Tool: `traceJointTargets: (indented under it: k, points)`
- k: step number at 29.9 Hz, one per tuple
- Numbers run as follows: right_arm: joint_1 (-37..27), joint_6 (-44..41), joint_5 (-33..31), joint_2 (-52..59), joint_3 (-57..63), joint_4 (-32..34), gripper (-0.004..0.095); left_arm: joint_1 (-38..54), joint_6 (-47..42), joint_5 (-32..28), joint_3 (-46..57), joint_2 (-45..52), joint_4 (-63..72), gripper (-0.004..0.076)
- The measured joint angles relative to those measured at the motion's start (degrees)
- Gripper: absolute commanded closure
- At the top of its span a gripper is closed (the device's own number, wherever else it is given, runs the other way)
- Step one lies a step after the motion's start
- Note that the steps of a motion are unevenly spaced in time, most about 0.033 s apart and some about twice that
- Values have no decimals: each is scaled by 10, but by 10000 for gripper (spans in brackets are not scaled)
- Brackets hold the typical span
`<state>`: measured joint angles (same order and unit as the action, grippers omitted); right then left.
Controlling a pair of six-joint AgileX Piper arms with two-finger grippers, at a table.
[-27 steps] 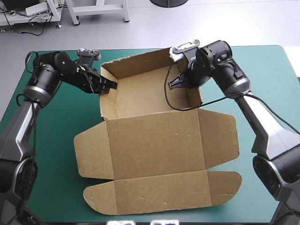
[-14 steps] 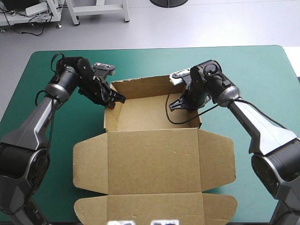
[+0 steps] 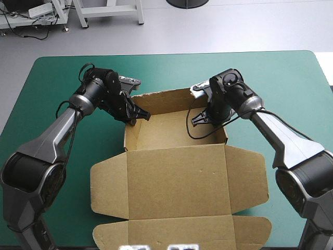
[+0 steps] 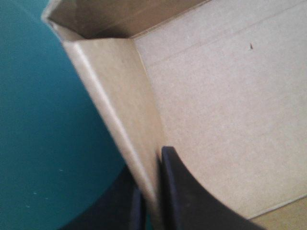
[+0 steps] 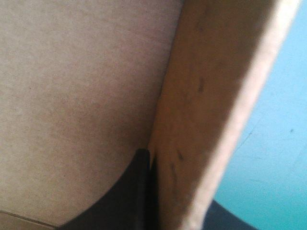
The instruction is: Fold the box
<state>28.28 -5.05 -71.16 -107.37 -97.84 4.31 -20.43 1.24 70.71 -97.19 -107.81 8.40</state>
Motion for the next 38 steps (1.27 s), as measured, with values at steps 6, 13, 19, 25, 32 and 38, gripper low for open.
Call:
traceJointTargets:
  k: [6, 13, 19, 25, 32, 38]
  points:
    - [0, 1, 0, -19, 1, -8, 929, 0, -2, 4, 0, -14, -4, 729]
    - [0, 34, 0, -19, 1, -8, 642, 0, -2, 4, 0, -15, -2, 620]
    - [1, 88, 0, -19, 1, -21, 266, -1, 24, 7, 0, -17, 19, 397]
    - [2, 89, 1, -19, 1, -29, 258, -6, 30, 7, 0, -19, 41, 297]
    - [5, 91, 1, -13, 1, -9, 258, -7, 39, 7, 0, -12, 41, 295]
    - [-14, 101, 3, 19, 0, -8, 258, -7, 45, 3, 0, 13, 27, 295]
